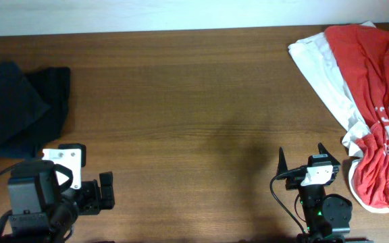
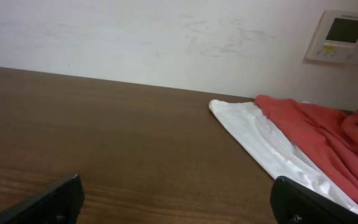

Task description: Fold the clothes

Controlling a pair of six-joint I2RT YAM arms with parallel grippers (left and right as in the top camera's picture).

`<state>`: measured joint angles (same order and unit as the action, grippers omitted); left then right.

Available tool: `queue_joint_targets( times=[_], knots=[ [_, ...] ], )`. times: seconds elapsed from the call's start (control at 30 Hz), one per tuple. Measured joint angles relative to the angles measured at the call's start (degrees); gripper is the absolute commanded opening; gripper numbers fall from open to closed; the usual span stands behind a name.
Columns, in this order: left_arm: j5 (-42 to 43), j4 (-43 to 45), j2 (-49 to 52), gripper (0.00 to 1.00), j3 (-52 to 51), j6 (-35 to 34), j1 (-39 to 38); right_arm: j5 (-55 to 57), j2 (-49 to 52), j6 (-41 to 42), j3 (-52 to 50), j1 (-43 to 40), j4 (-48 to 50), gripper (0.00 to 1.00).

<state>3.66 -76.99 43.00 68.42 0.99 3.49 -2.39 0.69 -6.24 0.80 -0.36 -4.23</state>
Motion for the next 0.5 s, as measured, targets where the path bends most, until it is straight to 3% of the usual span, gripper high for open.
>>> queue_joint_targets(
  times=[0.07,0.13,0.2,0.4,0.43,0.5],
  knots=[
    [0.0,0.7,-0.9,0.99,-0.2,0.0,0.0,0.0,0.0,0.0,0.0,0.0,0.0,0.99],
    [-0.5,7.2,-4.2,0.99,-2.4,0.0,0.0,0.0,0.0,0.0,0.0,0.0,0.0,0.99],
    [-0.9,15.6,-9.5,0.99,-9.7,0.0,-0.6,0.0,0.0,0.0,0.0,-0.1,0.0,0.99],
    [-0.5,40.7,-36.6,0.99,-43.9,0.0,-5.0,0.0,-0.1,0.0,-0.1,-0.1,0.0,0.99],
    [-0.5,42.6,-37.6,0.99,-45.7,0.0,-5.3,0.0,-0.1,0.0,-0.1,-0.1,0.0,0.99],
    [-0.4,55.8,-41.7,0.99,-53.3,0.0,-5.4,0.0,-0.1,0.0,-0.1,-0.1,0.1,0.99]
  ],
)
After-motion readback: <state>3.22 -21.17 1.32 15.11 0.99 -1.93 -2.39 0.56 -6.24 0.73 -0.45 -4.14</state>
